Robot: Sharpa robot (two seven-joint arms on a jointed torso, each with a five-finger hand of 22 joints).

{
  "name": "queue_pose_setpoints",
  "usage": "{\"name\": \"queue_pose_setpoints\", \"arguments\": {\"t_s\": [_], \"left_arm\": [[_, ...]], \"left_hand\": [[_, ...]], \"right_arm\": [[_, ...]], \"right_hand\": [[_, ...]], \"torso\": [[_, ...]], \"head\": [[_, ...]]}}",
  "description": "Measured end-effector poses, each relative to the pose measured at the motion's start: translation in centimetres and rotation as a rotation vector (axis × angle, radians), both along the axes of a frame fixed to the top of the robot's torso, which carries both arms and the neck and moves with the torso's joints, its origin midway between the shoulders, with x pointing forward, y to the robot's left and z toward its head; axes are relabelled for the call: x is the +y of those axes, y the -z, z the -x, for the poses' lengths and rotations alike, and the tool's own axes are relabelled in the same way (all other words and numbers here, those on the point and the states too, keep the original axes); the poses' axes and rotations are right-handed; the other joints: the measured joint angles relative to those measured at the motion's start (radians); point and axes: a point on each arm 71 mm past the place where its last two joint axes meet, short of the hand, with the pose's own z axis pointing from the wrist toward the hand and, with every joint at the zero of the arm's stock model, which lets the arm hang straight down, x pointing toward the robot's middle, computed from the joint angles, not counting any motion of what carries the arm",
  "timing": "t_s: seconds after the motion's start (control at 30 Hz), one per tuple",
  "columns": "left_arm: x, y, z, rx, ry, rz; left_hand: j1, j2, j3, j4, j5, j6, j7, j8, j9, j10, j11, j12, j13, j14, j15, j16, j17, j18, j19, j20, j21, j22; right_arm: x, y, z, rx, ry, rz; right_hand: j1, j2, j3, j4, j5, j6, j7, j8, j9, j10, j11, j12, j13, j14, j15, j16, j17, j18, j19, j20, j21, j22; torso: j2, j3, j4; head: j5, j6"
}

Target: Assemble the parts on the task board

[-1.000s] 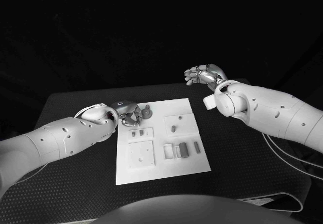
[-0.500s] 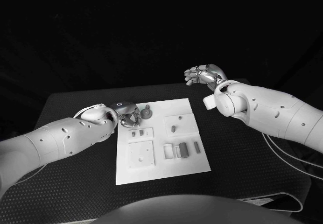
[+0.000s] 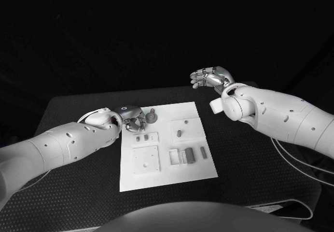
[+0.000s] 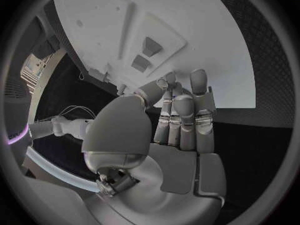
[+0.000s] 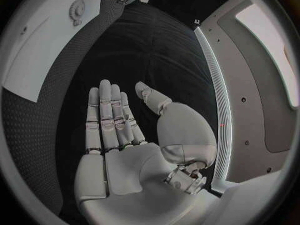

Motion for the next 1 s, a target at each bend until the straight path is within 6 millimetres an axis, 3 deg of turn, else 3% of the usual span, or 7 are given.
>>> {"name": "queue_pose_setpoints", "arguments": {"t_s": [1.0], "left_arm": [[-0.17,0.29,0.44,0.013,0.010,0.001]], "left_hand": [[0.004,0.000,0.001,0.001,-0.002,0.003,0.000,0.000,-0.001,0.002,-0.002,-0.002,0.004,-0.002,-0.002,0.000,0.000,-0.004,0.001,-0.006,0.000,0.001]], "right_arm": [[-0.09,0.01,0.00,0.000,0.002,0.000]], "right_hand": [[0.000,0.000,0.000,0.000,0.000,0.000,0.000,0.000,-0.002,0.000,0.000,0.000,-0.004,0.006,0.001,-0.006,0.005,0.000,0.000,0.000,-0.004,0.001]], "torso": [[0.000,-0.0002,0.0008]], "head": [[-0.002,0.000]]}}
